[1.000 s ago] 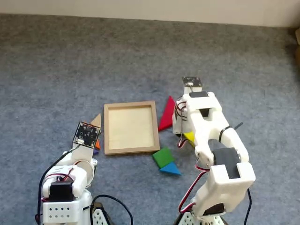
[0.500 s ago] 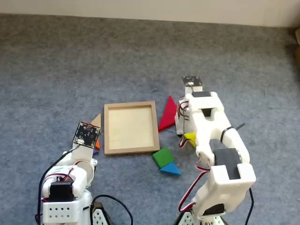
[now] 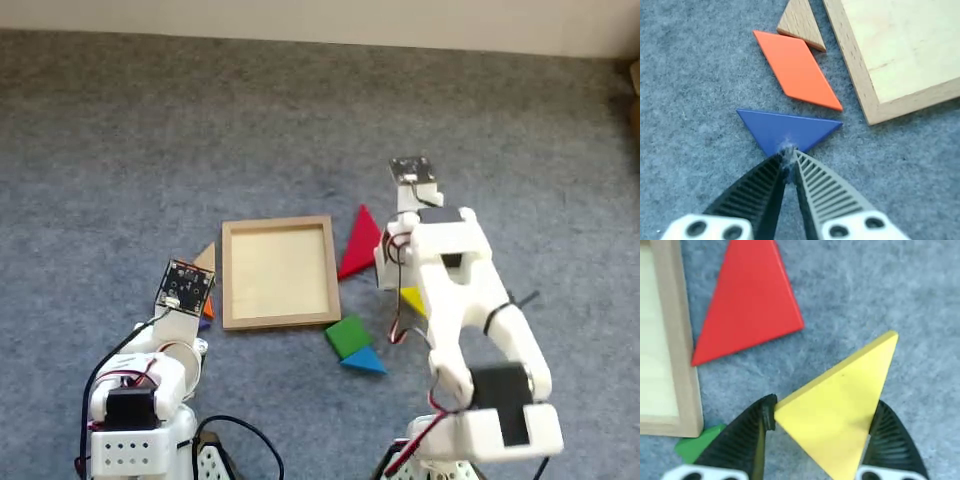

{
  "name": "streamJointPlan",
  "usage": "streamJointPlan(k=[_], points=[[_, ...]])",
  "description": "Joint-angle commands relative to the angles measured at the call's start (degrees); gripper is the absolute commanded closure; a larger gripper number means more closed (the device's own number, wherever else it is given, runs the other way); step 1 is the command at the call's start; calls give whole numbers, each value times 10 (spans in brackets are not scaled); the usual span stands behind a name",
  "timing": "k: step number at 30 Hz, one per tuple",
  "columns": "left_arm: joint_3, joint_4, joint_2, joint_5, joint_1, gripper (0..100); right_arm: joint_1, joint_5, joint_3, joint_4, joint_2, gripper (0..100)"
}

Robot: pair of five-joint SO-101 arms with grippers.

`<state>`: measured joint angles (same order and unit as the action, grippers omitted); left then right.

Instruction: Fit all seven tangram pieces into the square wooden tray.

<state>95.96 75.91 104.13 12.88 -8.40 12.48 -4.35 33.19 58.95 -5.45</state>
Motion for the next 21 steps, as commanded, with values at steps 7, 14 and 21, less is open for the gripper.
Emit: streamJointPlan(k=[7,14,21], points=[[12,3,2,-3,-6,991,42,-6,38,-28,-140,841],[12,3,2,-3,-6,991,118,-1,33,-31,-189,841],[12,3,2,-3,-6,991,194,-1,36,-138,-189,843]])
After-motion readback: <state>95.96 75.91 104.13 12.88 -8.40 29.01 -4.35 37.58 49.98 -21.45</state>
